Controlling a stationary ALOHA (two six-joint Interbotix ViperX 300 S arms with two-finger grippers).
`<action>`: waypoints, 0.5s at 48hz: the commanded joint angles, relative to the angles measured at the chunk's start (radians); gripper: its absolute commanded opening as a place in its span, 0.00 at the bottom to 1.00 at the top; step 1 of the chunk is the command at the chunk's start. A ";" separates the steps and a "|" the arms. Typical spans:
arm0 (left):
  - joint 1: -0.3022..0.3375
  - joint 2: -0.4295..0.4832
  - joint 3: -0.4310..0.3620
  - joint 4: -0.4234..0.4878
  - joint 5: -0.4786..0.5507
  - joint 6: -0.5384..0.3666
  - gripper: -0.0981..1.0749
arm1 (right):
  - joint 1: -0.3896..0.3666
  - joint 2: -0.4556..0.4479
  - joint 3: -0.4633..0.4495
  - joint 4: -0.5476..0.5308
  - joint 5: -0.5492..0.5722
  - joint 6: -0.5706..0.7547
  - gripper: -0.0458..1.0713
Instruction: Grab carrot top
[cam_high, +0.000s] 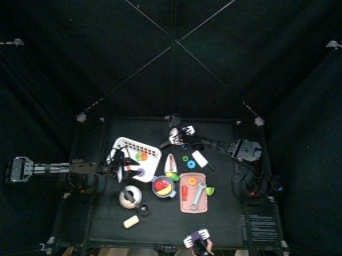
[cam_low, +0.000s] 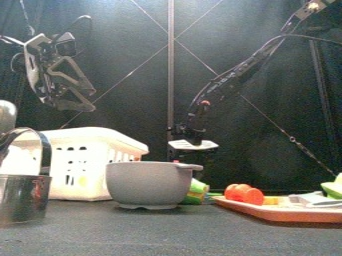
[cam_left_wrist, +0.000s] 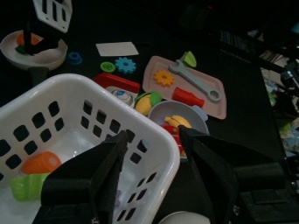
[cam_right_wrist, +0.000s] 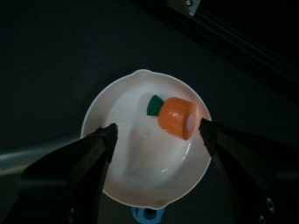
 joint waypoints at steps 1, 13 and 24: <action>0.003 0.000 -0.014 -0.002 -0.003 0.002 0.83 | -0.011 -0.017 -0.025 0.000 0.000 0.002 0.97; 0.003 0.000 -0.014 -0.002 -0.005 0.002 0.83 | -0.018 0.000 -0.032 0.003 -0.005 0.002 0.97; 0.003 0.000 -0.014 -0.002 -0.003 0.002 0.83 | -0.023 0.023 -0.046 0.003 -0.005 0.002 0.96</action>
